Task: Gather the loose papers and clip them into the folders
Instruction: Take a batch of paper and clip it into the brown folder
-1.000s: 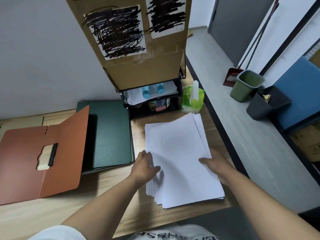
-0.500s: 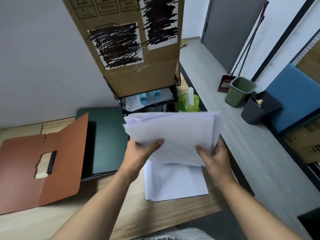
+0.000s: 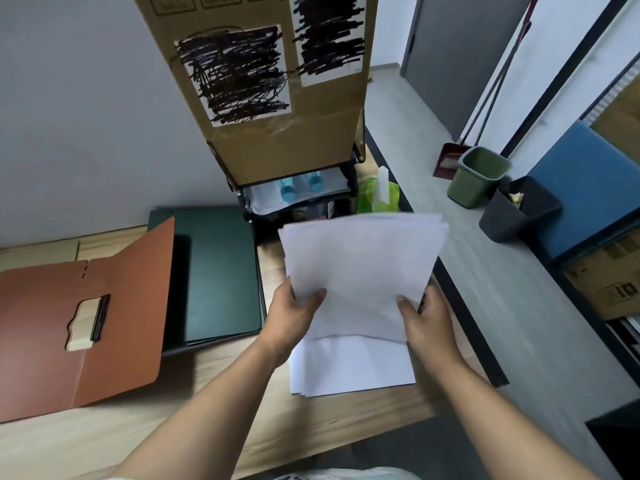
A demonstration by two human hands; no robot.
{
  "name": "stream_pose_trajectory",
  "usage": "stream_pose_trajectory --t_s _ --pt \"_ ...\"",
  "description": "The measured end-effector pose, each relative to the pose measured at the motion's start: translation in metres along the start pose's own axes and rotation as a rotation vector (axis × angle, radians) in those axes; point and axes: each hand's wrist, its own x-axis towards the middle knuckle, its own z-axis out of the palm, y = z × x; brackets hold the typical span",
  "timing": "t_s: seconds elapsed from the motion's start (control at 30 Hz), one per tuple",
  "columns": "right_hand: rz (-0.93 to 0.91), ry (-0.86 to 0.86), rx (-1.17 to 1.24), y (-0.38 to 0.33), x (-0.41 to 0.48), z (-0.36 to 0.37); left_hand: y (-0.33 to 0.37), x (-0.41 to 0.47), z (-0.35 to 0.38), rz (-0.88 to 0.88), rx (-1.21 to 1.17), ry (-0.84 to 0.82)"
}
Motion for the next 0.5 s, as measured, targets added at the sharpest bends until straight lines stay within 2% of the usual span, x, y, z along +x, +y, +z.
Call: stream_pose_trajectory --t_s 0.1,0.23,0.37,0.5 --pt "-0.055 -0.082 -0.016 -0.023 0.0 0.006 0.018 -0.005 -0.026 -0.02 -0.029 0.036" --pt "0.02 -0.286 0.099 -0.043 -0.005 0.037 0.032 -0.019 -0.078 -0.114 -0.115 0.044" --pt "0.051 -0.445 0.076 -0.057 -0.027 0.107 0.027 -0.045 -0.14 -0.194 -0.134 0.08" --pt "0.11 -0.535 0.069 -0.066 -0.043 0.174 0.008 -0.063 -0.215 -0.161 -0.168 0.137"
